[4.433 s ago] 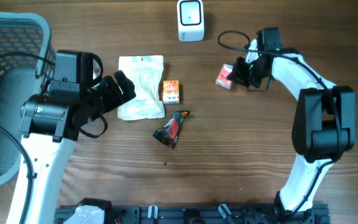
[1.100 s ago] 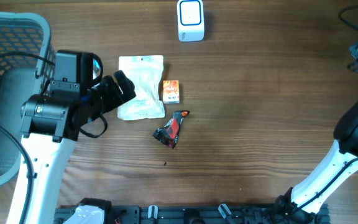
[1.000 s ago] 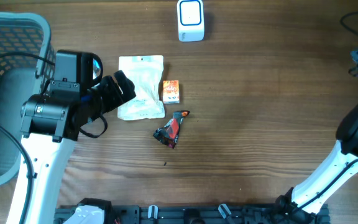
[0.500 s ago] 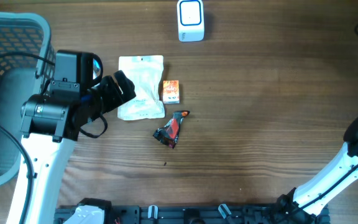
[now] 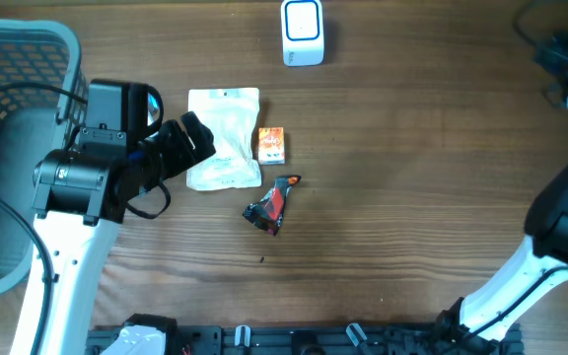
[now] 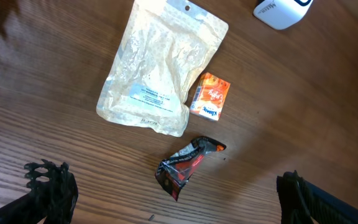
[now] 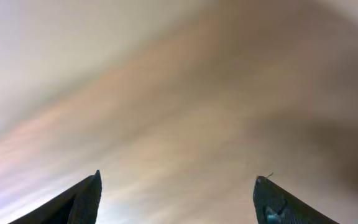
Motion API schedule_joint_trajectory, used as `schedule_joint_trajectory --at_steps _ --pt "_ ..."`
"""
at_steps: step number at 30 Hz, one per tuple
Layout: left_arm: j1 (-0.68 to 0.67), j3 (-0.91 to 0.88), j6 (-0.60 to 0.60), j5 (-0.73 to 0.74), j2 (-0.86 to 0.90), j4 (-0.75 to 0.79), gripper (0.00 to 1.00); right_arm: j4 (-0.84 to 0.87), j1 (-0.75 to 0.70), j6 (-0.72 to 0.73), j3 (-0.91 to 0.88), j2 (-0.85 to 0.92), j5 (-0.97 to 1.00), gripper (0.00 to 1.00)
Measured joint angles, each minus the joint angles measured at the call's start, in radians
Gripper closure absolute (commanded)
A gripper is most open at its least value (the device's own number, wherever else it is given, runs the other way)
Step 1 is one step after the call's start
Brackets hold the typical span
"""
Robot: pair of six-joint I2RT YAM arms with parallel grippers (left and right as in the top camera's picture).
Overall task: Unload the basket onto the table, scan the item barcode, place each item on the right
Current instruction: 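Carry the Kleenex pack to the right edge and release it, then reach the right gripper to the orange tissue pack beside the clear bag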
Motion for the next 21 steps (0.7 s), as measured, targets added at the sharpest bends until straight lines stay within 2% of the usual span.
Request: schedule_joint_trajectory --at_steps 5,8,13,19,21 --pt "0.0 0.0 0.0 0.0 0.0 0.0 0.0 -0.018 0.162 -0.001 0.0 -0.042 -0.446 0.22" --pt "0.0 0.0 0.0 0.0 0.0 0.0 0.0 -0.117 0.269 -0.002 0.0 -0.042 -0.583 0.23" --pt "0.0 0.0 0.0 0.0 0.0 0.001 0.0 -0.257 0.467 -0.003 -0.001 -0.042 -0.631 0.26" --pt "0.0 0.0 0.0 0.0 0.0 0.0 0.0 -0.305 0.647 0.049 -0.001 -0.022 -0.625 0.31" --pt "0.0 0.0 0.0 0.0 0.0 0.0 0.0 -0.327 0.709 0.07 -0.001 0.011 -0.624 0.3"
